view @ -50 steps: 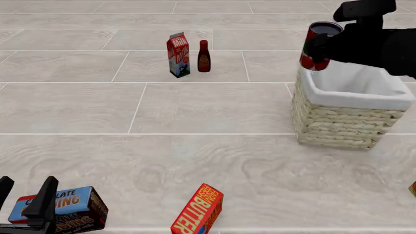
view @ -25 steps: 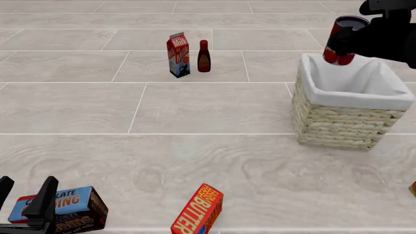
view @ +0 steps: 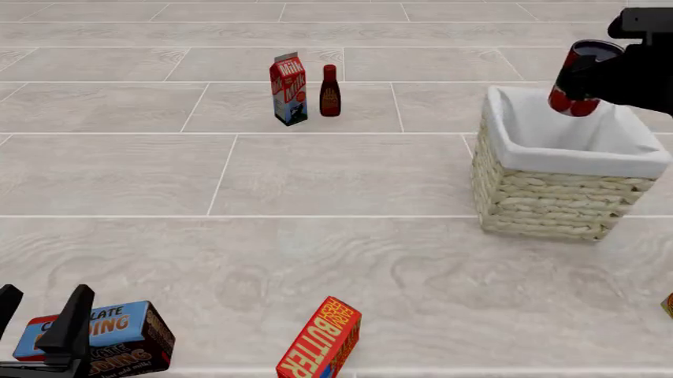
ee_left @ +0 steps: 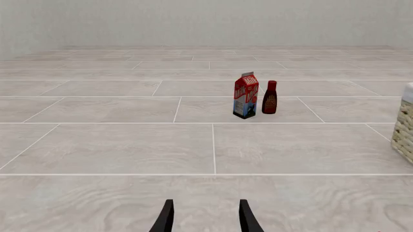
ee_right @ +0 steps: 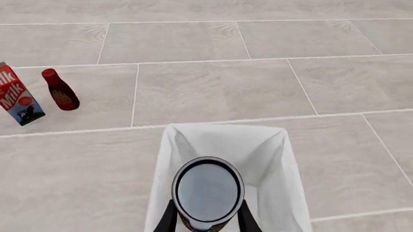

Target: Pick the tomato sauce and place it in the basket.

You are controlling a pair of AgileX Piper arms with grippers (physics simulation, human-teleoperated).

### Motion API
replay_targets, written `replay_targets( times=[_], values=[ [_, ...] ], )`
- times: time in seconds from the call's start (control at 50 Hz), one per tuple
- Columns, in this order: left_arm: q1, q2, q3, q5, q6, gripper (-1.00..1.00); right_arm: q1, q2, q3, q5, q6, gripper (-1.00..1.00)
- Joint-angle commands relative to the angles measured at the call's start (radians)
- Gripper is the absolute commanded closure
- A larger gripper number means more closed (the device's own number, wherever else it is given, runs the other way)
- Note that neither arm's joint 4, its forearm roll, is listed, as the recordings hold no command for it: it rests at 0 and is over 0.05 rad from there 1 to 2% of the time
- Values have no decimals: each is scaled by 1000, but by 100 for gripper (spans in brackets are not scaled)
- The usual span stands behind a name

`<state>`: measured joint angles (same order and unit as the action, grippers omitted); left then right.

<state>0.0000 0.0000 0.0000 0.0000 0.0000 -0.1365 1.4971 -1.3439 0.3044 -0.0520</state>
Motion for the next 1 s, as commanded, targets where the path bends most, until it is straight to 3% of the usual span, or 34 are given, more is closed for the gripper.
replay_targets(
  times=[0.02, 1.0],
  values=[
    [0, 0, 0, 0, 0, -100, -37, 41, 16, -42, 37, 100],
    [0, 0, 0, 0, 0, -100, -73, 238, -10, -122, 48, 100]
  ],
)
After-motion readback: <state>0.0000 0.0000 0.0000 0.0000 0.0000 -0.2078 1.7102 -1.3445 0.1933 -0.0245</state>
